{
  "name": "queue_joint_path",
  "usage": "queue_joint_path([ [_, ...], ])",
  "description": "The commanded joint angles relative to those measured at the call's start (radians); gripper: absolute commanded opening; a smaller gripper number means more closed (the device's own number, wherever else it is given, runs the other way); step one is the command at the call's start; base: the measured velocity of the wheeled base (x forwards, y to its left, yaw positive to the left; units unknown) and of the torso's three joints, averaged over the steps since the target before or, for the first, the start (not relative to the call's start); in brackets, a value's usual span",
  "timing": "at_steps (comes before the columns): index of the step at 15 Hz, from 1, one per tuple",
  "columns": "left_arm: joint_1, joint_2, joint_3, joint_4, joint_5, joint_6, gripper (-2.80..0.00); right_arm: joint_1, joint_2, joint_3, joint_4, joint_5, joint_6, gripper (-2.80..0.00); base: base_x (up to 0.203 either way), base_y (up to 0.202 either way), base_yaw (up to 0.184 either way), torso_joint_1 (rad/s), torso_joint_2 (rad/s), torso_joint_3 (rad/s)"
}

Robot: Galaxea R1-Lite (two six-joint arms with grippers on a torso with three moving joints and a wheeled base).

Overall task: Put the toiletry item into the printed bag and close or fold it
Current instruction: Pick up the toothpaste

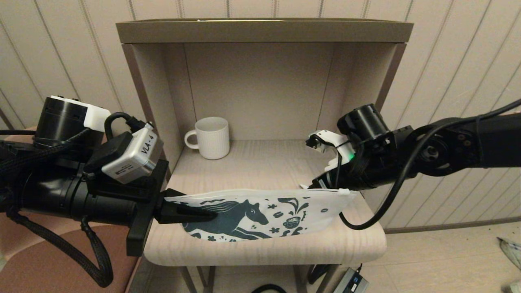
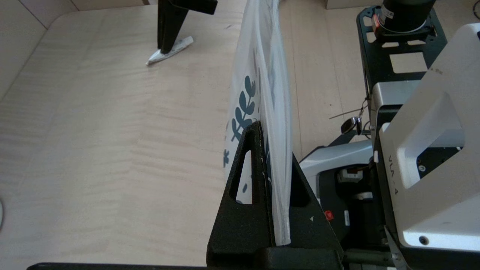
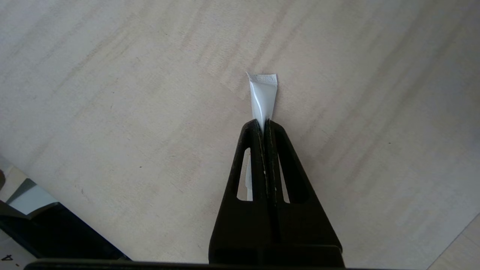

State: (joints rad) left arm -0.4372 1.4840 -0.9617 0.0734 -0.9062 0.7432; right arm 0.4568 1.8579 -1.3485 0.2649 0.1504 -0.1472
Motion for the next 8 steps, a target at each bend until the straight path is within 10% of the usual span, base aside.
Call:
queue_joint_path([
  [1, 0.0, -0.002, 0.001, 0.0, -0.005, 0.005, -2.8, 0.0, 0.0, 0.008, 0.0, 0.003, 0.0, -2.8, 0.0, 0.0, 0.0, 0.0, 0.0, 0.0],
  [8, 0.0, -0.002, 0.003, 0.0, -0.005, 0.005, -2.8, -0.003, -0.039, -0.02, 0.002, 0.005, 0.002, -2.8, 0.0, 0.0, 0.0, 0.0, 0.0, 0.0],
])
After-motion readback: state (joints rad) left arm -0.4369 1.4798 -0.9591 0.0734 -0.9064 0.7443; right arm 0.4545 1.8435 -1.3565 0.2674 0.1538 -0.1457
